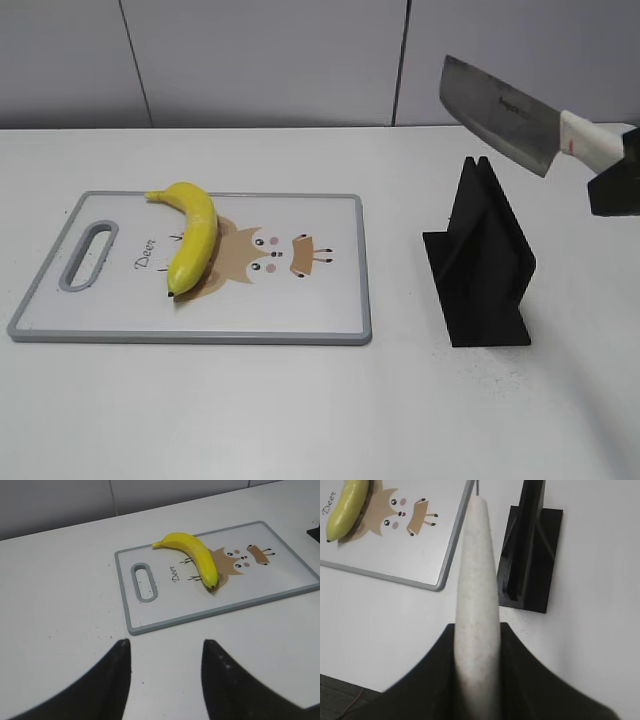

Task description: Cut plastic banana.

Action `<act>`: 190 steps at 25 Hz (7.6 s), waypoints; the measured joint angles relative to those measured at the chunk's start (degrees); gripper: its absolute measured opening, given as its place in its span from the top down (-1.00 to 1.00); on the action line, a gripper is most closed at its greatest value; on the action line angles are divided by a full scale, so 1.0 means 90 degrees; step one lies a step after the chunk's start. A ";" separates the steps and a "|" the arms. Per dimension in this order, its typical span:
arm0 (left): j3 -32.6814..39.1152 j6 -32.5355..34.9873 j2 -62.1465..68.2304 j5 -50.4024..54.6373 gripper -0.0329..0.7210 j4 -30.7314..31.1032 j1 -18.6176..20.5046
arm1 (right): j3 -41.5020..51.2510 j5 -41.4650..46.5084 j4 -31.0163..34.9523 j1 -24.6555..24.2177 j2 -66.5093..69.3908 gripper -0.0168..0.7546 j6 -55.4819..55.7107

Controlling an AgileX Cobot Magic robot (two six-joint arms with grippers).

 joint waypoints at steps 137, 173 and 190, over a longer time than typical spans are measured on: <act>0.0032 0.0006 -0.0043 -0.0004 0.28 -0.0107 0.1325 | 0.2913 0.0757 -0.0532 0.0000 -0.4419 -0.57 -0.1453; 0.0032 0.0006 -0.0045 -0.0005 0.28 -0.0144 0.1338 | 0.2915 0.0796 -0.0056 -0.1733 -0.6517 -0.57 -0.1453; 0.0032 0.0006 -0.0045 -0.0005 0.28 -0.0144 0.1338 | 0.2915 0.0796 -0.0037 -0.2666 -0.6517 -0.57 -0.1445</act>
